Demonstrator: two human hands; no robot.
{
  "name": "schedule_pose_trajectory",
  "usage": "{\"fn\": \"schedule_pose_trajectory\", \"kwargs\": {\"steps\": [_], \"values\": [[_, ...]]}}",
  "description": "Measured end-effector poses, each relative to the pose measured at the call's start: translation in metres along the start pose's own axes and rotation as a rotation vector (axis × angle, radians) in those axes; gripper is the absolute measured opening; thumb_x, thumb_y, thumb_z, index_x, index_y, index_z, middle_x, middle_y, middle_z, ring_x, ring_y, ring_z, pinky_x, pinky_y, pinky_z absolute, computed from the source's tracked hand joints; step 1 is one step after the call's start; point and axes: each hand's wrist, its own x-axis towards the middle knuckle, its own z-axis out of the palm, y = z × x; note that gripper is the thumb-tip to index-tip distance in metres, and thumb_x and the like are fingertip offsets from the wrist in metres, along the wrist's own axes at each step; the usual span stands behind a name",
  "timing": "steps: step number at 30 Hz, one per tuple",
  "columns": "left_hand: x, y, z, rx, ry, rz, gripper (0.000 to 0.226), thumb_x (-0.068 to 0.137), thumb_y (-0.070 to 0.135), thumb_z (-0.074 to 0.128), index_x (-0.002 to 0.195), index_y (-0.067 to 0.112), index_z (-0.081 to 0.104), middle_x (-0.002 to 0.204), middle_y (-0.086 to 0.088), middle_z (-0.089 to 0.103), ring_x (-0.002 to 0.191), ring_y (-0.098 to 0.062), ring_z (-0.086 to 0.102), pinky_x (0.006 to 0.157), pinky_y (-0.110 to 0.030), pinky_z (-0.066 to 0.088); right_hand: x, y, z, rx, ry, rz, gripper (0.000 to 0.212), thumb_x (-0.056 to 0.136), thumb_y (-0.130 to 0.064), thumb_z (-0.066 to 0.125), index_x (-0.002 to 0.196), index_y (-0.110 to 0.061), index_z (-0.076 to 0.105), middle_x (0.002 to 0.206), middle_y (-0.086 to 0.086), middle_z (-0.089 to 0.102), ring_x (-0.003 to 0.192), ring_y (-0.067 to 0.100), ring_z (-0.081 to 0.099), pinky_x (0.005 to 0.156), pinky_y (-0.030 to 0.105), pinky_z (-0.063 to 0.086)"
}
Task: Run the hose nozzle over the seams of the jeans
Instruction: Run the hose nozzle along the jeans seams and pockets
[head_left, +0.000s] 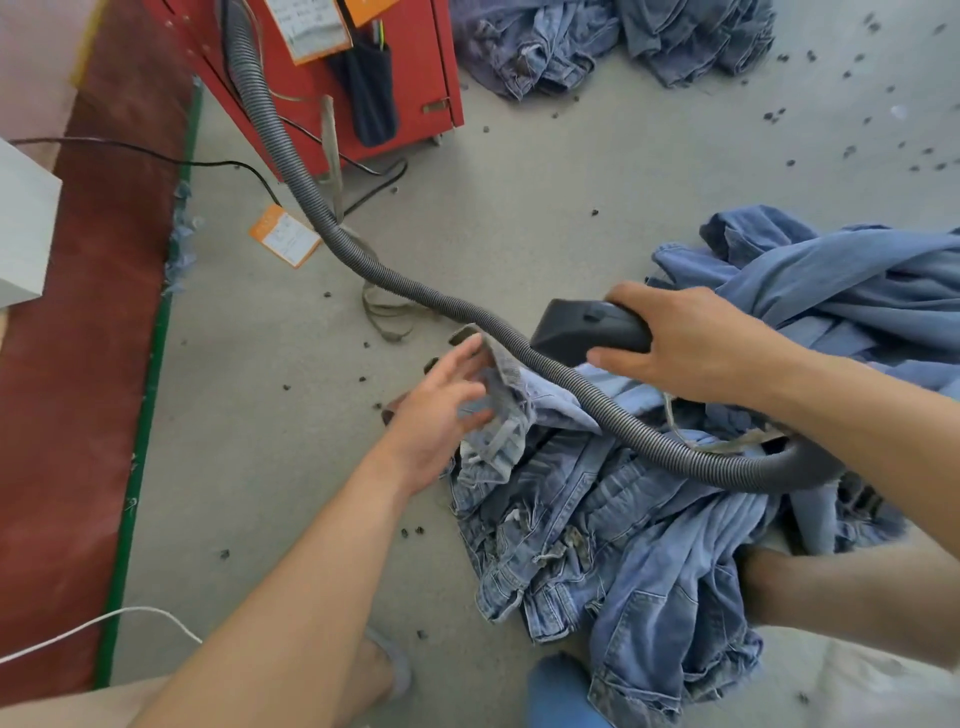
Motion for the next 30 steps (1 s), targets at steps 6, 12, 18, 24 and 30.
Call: {"fn": "schedule_pose_trajectory", "kwargs": {"steps": [6, 12, 18, 24, 30], "values": [[0.008, -0.06, 0.001, 0.11, 0.611, -0.417, 0.082, 0.081, 0.033, 0.088, 0.147, 0.013, 0.043, 0.135, -0.011, 0.062, 0.106, -0.028, 0.066, 0.074, -0.04, 0.059, -0.013, 0.004, 0.009, -0.065, -0.07, -0.046, 0.031, 0.089, -0.059, 0.063, 0.107, -0.036, 0.051, 0.077, -0.013, 0.063, 0.069, 0.006, 0.059, 0.06, 0.029, 0.04], [0.01, -0.049, -0.015, -0.481, 0.29, -0.396, 0.025, 0.08, 0.024, 0.081, 0.095, 0.008, 0.07, 0.076, -0.007, 0.073, 0.077, -0.02, 0.074, 0.071, -0.038, 0.064, -0.02, -0.001, 0.004, -0.004, -0.146, -0.135, 0.031, 0.084, -0.066, 0.059, 0.106, -0.046, 0.051, 0.073, -0.017, 0.063, 0.066, 0.001, 0.061, 0.061, 0.024, 0.046], [0.016, -0.03, 0.008, -0.239, 0.25, -0.328, 0.052, 0.077, 0.05, 0.085, 0.11, 0.014, 0.068, 0.103, -0.003, 0.07, 0.095, -0.021, 0.066, 0.073, -0.034, 0.058, -0.036, -0.01, 0.013, -0.05, -0.182, -0.161, 0.029, 0.085, -0.067, 0.054, 0.105, -0.047, 0.045, 0.081, -0.018, 0.061, 0.073, 0.006, 0.059, 0.069, 0.036, 0.052], [0.041, -0.034, 0.015, 0.463, 0.651, -0.216, 0.064, 0.085, 0.06, 0.072, 0.137, 0.027, 0.053, 0.14, -0.007, 0.048, 0.124, -0.027, 0.047, 0.098, -0.043, 0.043, -0.028, -0.004, 0.017, -0.026, -0.118, 0.056, 0.028, 0.088, -0.061, 0.063, 0.104, -0.041, 0.05, 0.076, -0.014, 0.064, 0.065, 0.003, 0.06, 0.06, 0.026, 0.045], [0.076, -0.005, 0.009, 0.143, 0.387, -0.252, 0.094, 0.075, 0.082, 0.062, 0.144, 0.019, 0.056, 0.145, -0.001, 0.055, 0.131, -0.025, 0.056, 0.11, -0.047, 0.045, -0.009, -0.006, 0.015, 0.117, -0.155, 0.191, 0.025, 0.091, -0.057, 0.064, 0.101, -0.037, 0.054, 0.071, -0.006, 0.067, 0.05, 0.005, 0.063, 0.048, 0.022, 0.047]]}}
